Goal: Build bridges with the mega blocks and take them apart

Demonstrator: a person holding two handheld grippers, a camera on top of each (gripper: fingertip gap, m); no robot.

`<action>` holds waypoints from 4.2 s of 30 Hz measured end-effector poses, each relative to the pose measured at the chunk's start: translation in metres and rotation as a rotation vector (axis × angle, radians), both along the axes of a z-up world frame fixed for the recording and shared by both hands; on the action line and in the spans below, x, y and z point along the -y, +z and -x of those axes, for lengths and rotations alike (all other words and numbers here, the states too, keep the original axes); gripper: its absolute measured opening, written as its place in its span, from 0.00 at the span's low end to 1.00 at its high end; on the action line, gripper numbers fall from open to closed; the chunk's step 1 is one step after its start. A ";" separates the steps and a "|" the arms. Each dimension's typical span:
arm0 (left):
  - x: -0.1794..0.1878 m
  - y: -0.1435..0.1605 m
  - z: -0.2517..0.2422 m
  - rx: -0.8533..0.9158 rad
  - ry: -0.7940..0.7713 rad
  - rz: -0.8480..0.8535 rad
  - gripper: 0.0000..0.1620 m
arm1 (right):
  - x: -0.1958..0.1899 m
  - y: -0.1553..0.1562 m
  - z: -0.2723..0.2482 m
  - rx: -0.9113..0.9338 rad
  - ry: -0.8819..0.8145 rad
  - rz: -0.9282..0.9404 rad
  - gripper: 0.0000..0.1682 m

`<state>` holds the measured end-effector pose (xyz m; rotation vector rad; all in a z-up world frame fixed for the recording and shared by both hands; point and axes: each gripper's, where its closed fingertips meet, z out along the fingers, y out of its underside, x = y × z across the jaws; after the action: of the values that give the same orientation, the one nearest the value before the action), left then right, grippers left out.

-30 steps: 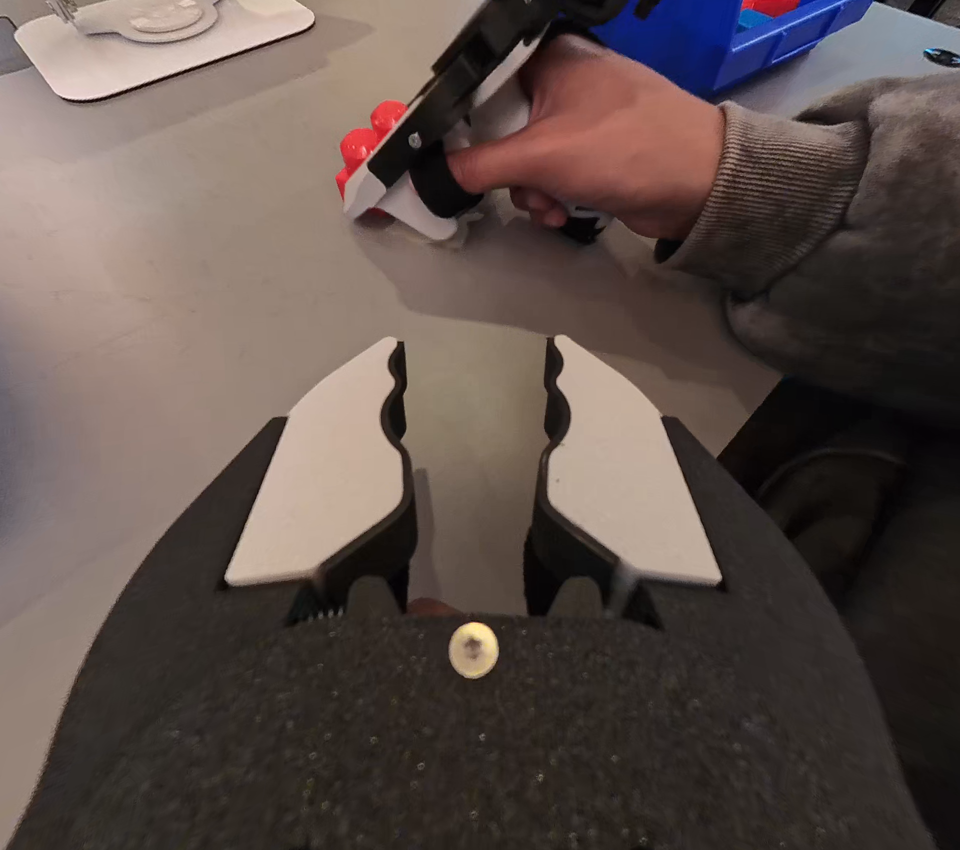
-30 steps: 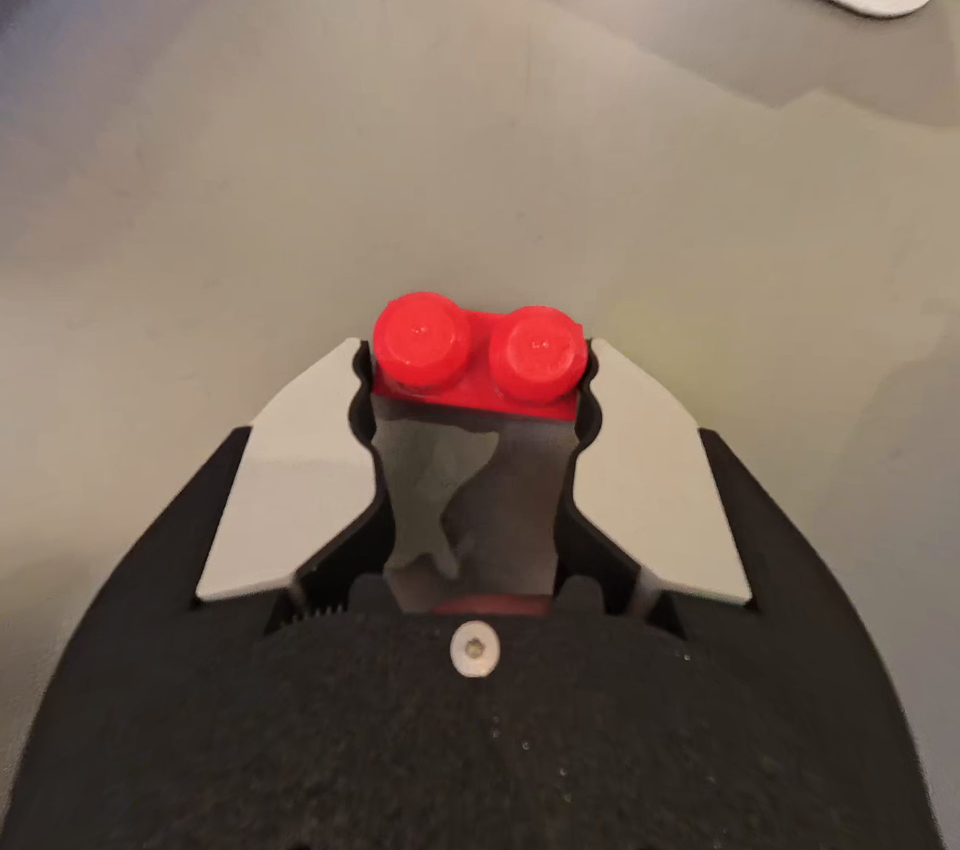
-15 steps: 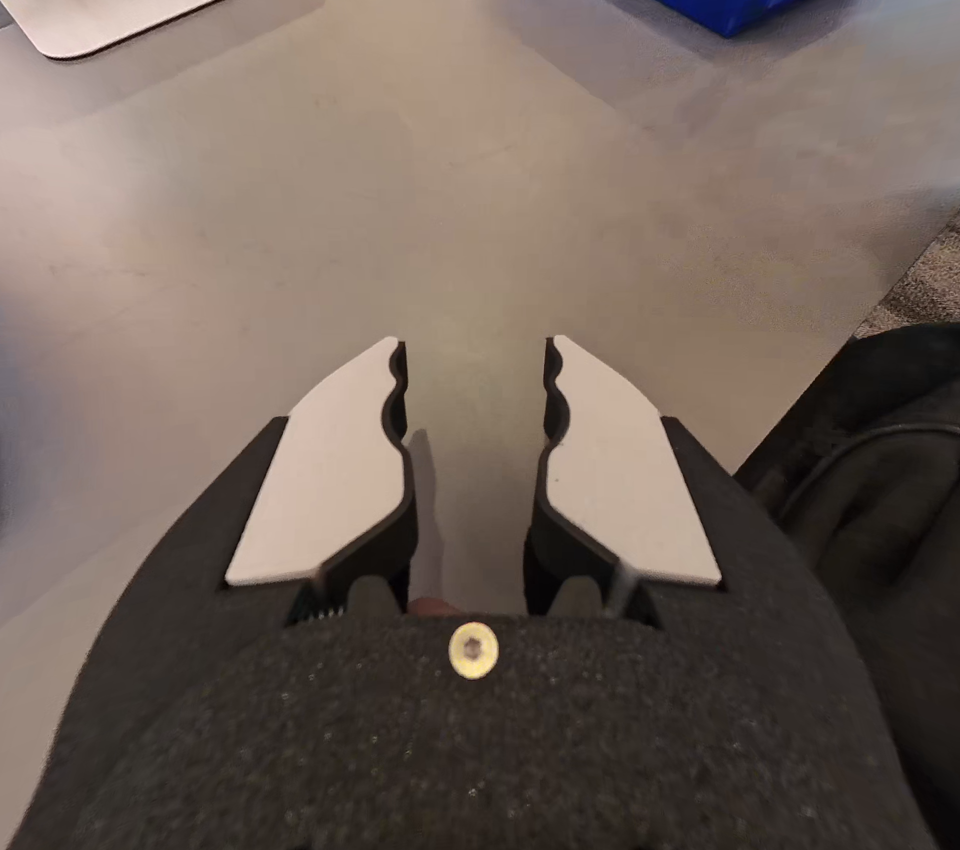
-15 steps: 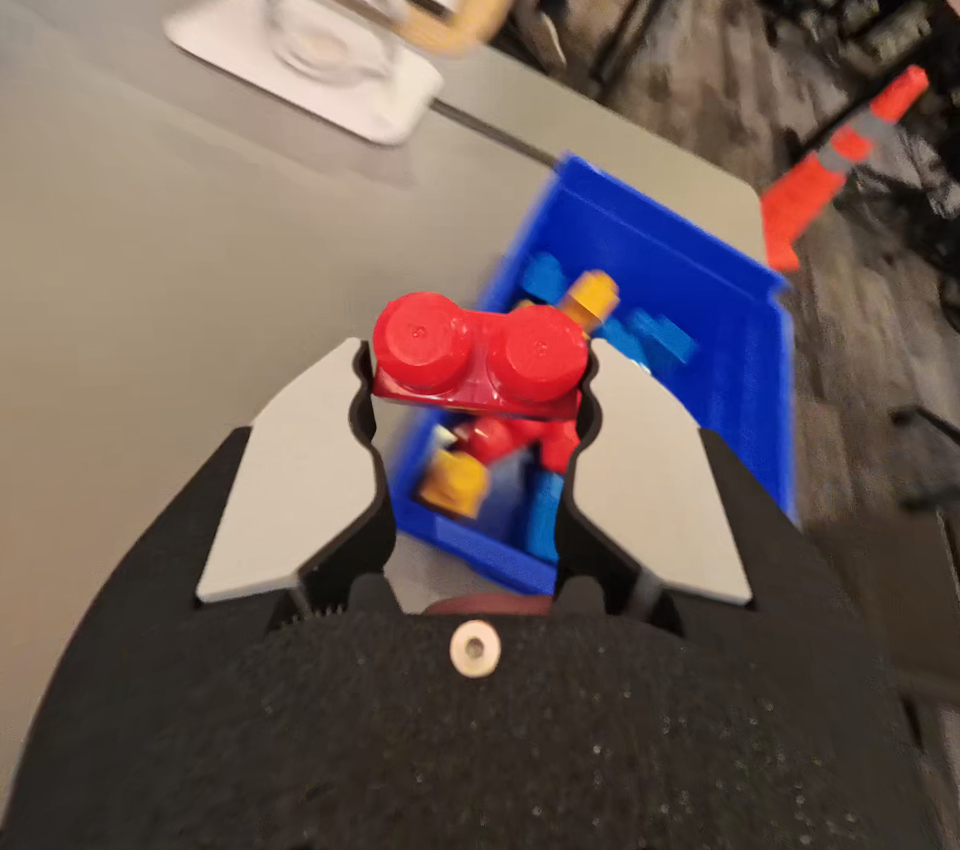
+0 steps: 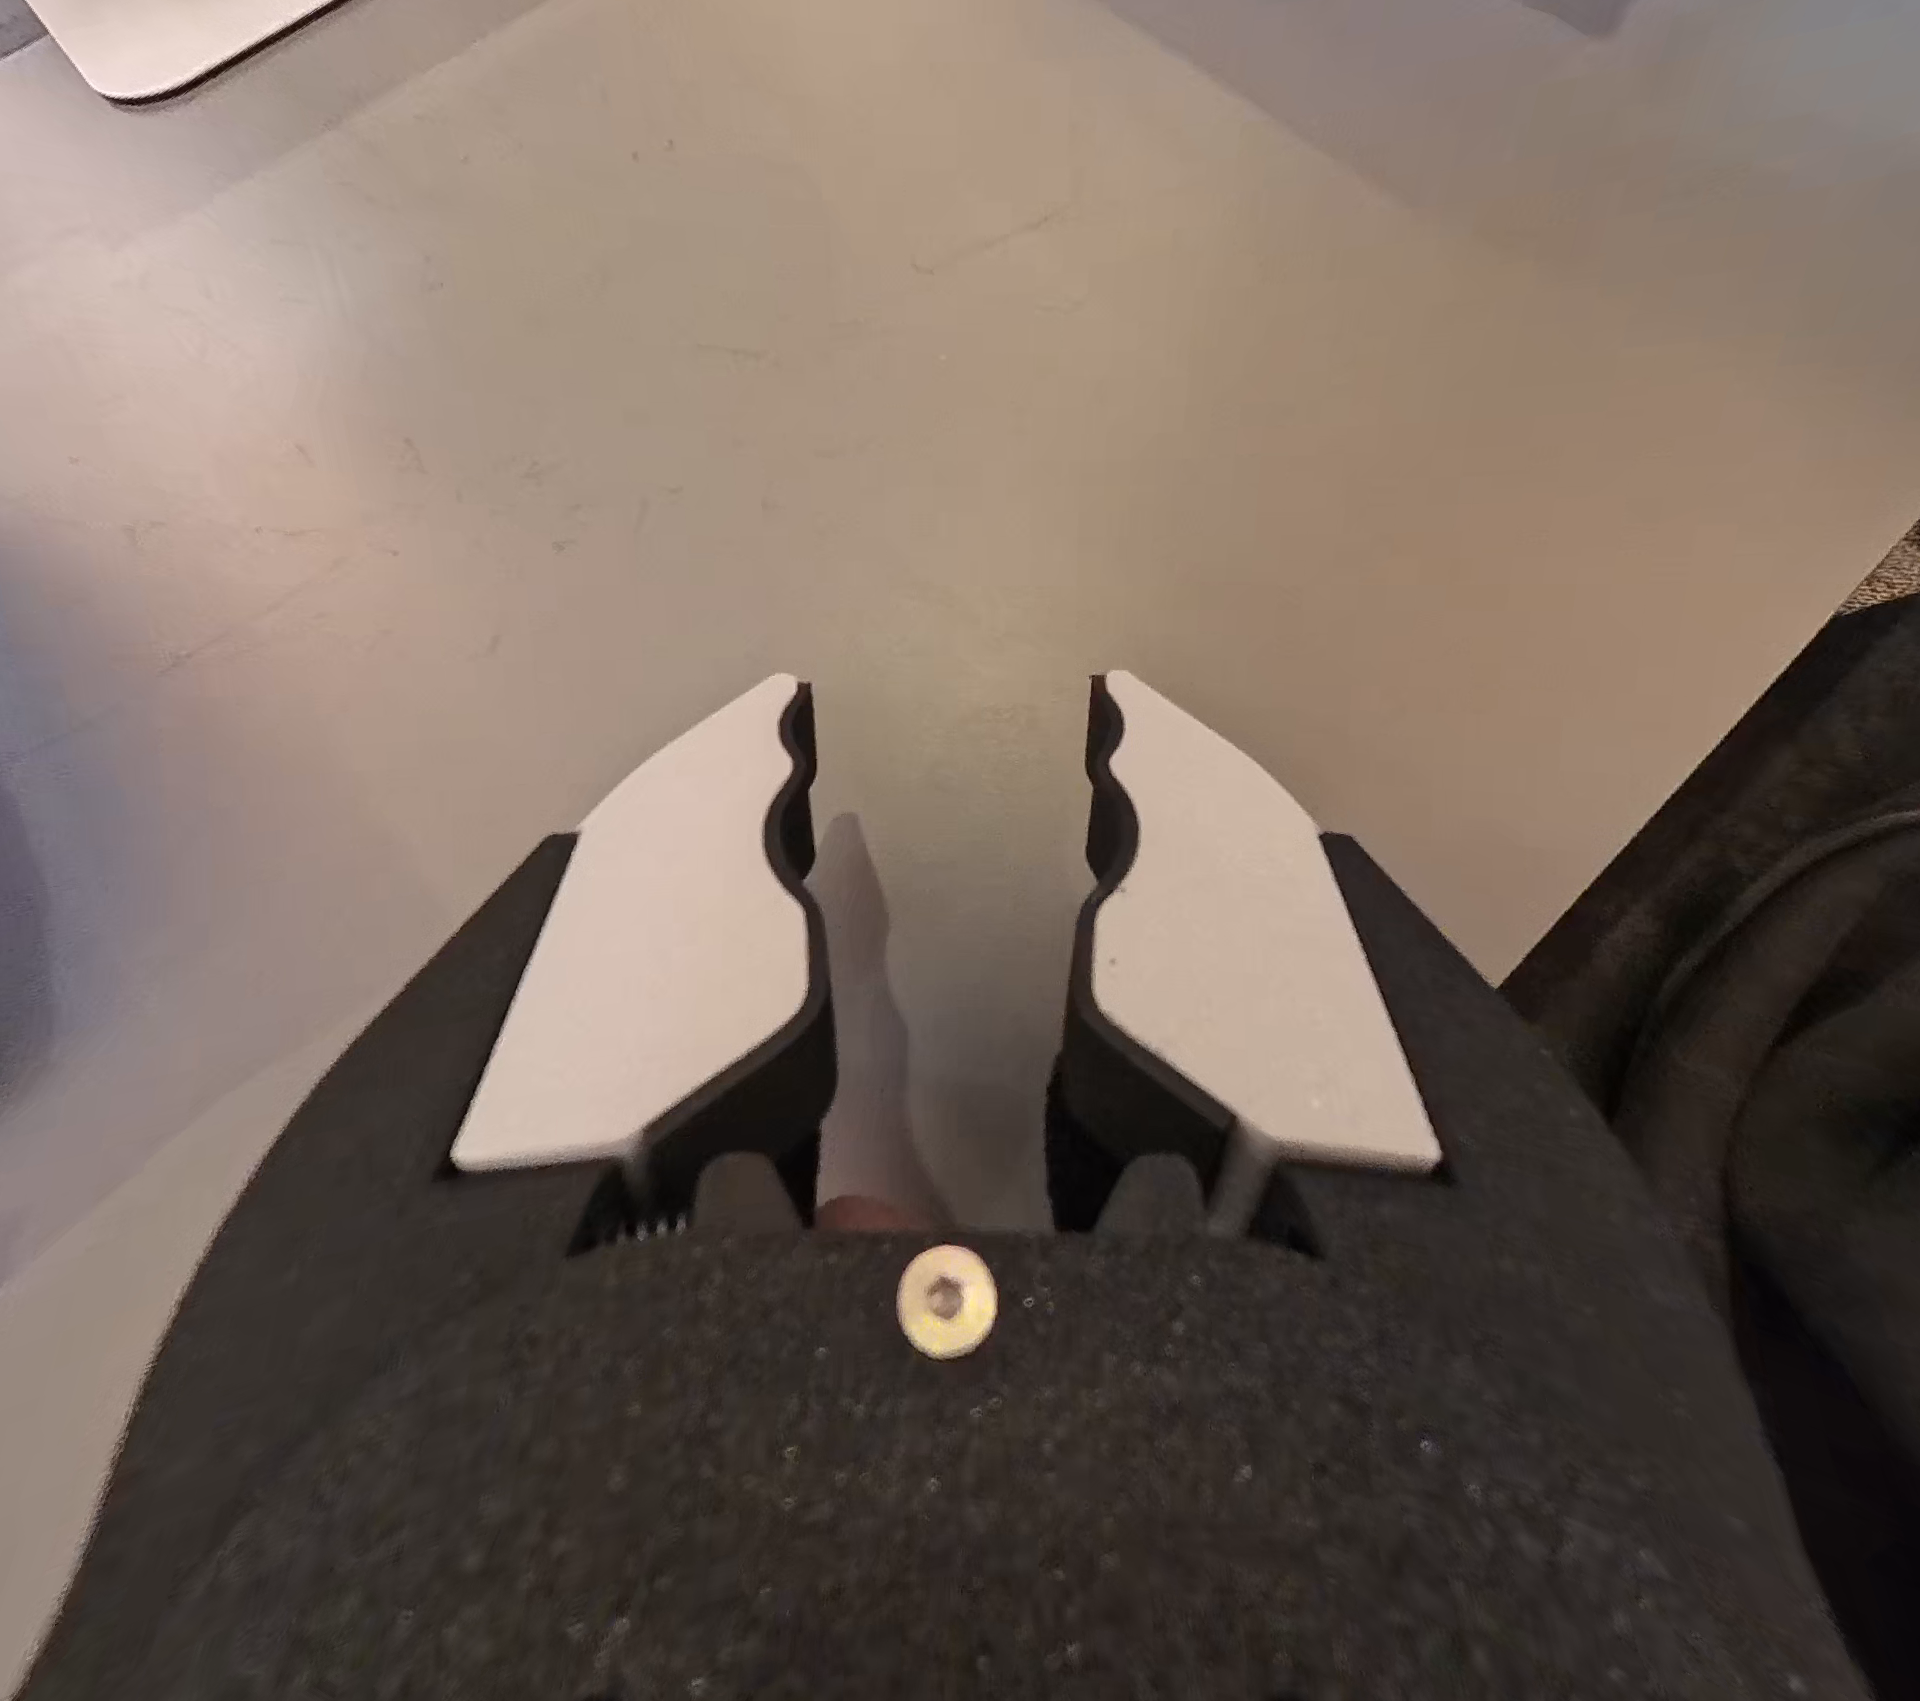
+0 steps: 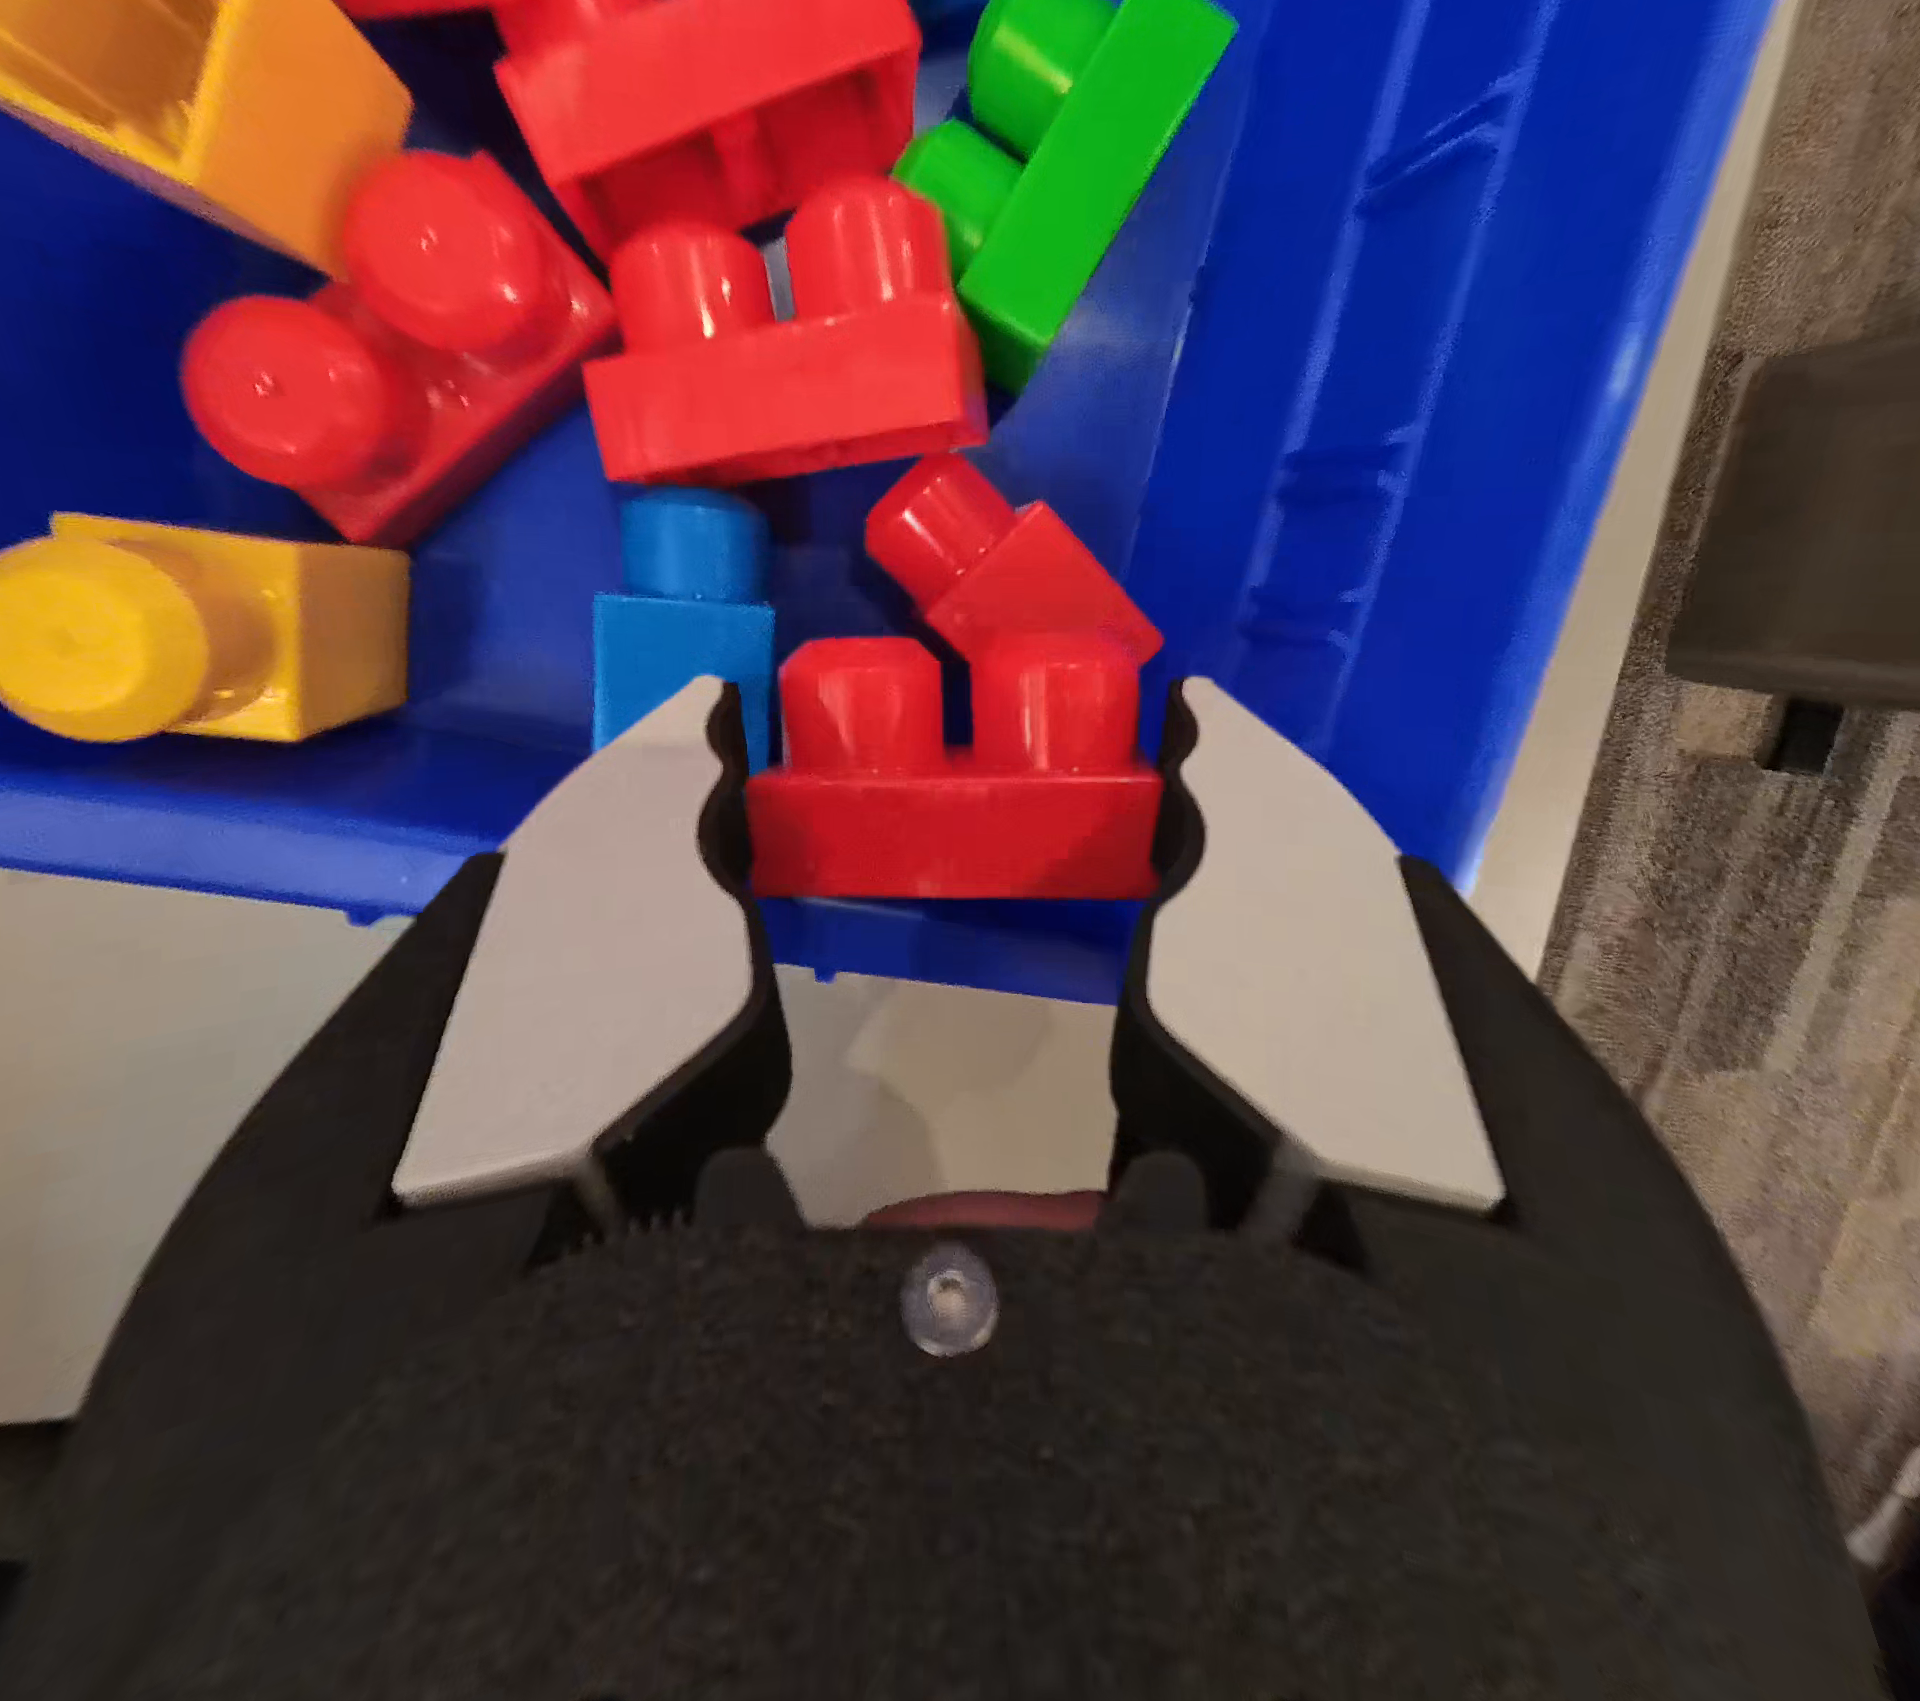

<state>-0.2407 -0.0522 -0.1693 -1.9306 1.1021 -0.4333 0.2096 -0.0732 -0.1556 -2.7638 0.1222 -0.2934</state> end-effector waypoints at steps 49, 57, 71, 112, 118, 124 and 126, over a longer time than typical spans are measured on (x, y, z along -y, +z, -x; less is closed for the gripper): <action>-0.289 0.077 0.244 -1.003 -0.399 -0.187 0.25 | 0.012 0.032 0.315 -0.680 0.701 -0.774 0.35; -0.331 0.045 0.256 -1.047 -0.444 0.005 0.30 | 0.008 0.029 0.313 -0.774 0.668 -0.729 0.35; -0.352 0.023 0.276 -1.140 -0.467 0.071 0.30 | 0.006 0.028 0.324 -0.910 0.686 -0.671 0.33; -0.045 0.095 -0.067 -0.266 -0.271 0.750 0.23 | -0.094 0.059 0.370 0.050 1.018 -0.740 0.52; -0.041 0.088 -0.069 -0.287 -0.305 0.760 0.22 | -0.093 0.043 0.365 0.029 1.065 -0.677 0.51; -0.043 0.089 -0.060 -0.264 -0.316 0.786 0.22 | -0.091 0.025 0.359 0.066 1.096 -0.595 0.48; -0.054 0.105 -0.055 -0.188 -0.303 0.795 0.22 | -0.092 0.003 0.349 0.027 1.081 -0.538 0.48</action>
<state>-0.1862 0.0017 -0.0639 -2.5222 1.5020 -0.9876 -0.1395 0.0185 -0.1525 -1.9308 -1.0823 0.0104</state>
